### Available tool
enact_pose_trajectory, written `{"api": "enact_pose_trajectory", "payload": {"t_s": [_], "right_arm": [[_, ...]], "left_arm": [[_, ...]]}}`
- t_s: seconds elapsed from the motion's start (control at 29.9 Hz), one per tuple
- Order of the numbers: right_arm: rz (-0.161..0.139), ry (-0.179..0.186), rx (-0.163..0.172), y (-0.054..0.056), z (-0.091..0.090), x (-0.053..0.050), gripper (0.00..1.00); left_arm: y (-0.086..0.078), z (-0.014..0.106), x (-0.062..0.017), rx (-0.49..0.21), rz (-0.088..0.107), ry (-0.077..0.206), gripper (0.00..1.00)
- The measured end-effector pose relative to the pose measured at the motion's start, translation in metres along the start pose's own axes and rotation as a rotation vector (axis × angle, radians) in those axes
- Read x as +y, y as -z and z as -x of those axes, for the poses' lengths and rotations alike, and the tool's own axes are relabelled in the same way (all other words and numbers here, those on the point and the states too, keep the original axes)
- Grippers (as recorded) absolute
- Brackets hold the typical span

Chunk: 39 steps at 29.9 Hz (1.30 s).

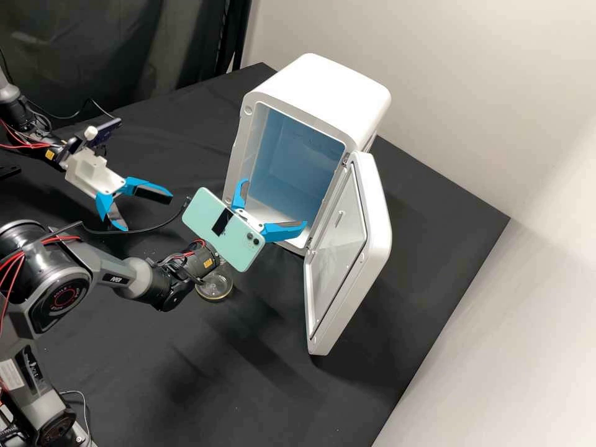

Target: Place the flask in the incubator

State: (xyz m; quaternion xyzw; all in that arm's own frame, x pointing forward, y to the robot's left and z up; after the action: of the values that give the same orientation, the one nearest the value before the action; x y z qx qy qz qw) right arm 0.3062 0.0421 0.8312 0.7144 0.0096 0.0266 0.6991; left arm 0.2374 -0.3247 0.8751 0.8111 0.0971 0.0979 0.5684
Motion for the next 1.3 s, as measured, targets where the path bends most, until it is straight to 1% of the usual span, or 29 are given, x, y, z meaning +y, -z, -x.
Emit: {"api": "enact_pose_trajectory", "payload": {"t_s": [0.07,0.2,0.77,1.1,1.2,1.3], "right_arm": [[0.0,0.0,0.0,0.0,0.0,0.0,1.0],[0.0,0.0,0.0,0.0,0.0,0.0,1.0],[0.0,0.0,0.0,0.0,0.0,0.0,1.0],[0.0,0.0,0.0,0.0,0.0,0.0,1.0],[0.0,0.0,0.0,0.0,0.0,0.0,1.0],[0.0,0.0,0.0,0.0,0.0,0.0,1.0]], "left_arm": [[0.004,0.003,0.0013,0.017,0.004,-0.008,1.0],[0.006,0.007,0.0005,0.033,0.009,-0.006,1.0],[0.007,0.007,0.0006,0.034,0.009,-0.006,1.0],[0.013,0.01,0.004,0.059,0.012,-0.021,1.0],[0.014,0.011,0.0057,0.065,0.006,-0.029,1.0],[0.015,0.011,0.0077,0.071,0.006,-0.038,1.0]]}}
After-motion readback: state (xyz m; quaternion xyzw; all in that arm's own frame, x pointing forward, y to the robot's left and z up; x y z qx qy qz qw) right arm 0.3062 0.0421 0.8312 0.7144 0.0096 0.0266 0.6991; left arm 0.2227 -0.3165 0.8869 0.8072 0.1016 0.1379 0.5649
